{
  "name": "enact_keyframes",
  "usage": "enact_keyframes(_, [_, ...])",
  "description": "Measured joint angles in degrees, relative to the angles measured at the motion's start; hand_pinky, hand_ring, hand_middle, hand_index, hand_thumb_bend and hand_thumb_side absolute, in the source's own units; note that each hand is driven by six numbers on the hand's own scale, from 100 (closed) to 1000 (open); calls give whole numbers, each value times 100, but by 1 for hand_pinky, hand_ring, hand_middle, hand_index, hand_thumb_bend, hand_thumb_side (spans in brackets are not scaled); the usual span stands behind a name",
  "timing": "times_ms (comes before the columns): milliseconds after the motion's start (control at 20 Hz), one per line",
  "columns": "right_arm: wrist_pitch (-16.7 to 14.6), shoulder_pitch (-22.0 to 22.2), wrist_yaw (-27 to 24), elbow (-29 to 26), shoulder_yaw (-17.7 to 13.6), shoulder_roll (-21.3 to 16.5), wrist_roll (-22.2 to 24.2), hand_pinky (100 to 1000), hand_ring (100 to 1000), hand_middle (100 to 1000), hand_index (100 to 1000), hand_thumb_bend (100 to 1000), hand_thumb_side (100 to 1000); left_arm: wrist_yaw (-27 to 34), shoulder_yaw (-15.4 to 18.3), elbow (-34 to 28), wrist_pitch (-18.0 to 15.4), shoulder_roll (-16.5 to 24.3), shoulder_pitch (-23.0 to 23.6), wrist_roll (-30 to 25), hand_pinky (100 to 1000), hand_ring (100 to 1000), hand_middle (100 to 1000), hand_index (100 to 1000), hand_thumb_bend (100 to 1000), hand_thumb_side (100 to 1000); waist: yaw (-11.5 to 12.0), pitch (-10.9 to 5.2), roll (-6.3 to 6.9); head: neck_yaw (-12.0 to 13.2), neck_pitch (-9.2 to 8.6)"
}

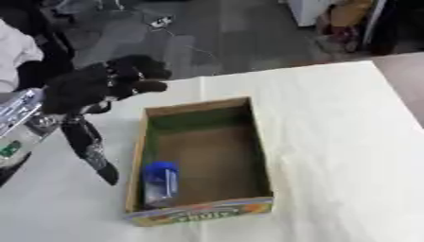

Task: Pick up objects on the table and place them in the box.

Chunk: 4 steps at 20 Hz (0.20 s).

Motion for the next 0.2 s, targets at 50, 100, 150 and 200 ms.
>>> enact_keyframes(50, [0,0,0,0,0,0,0,259,306,410,513,100,1000,17,1,-2,6,-5,0,-4,1000,1000,1000,1000,875,1000,0,0,0,0,0])
enact_keyframes(100, [0,0,0,0,0,0,0,259,306,410,512,100,1000,35,3,-11,0,-6,0,7,1000,1000,1000,1000,790,1000,2,0,0,-1,0])
enact_keyframes(150, [-1,0,0,0,0,0,-1,259,306,410,513,100,1000,69,18,-34,-21,-6,4,52,1000,1000,1000,1000,666,1000,8,0,0,-2,0])
enact_keyframes(200, [-2,0,0,0,-1,0,-2,259,306,410,513,100,1000,105,42,-79,-44,-5,12,136,1000,1000,1000,1000,508,1000,21,0,0,-3,0])
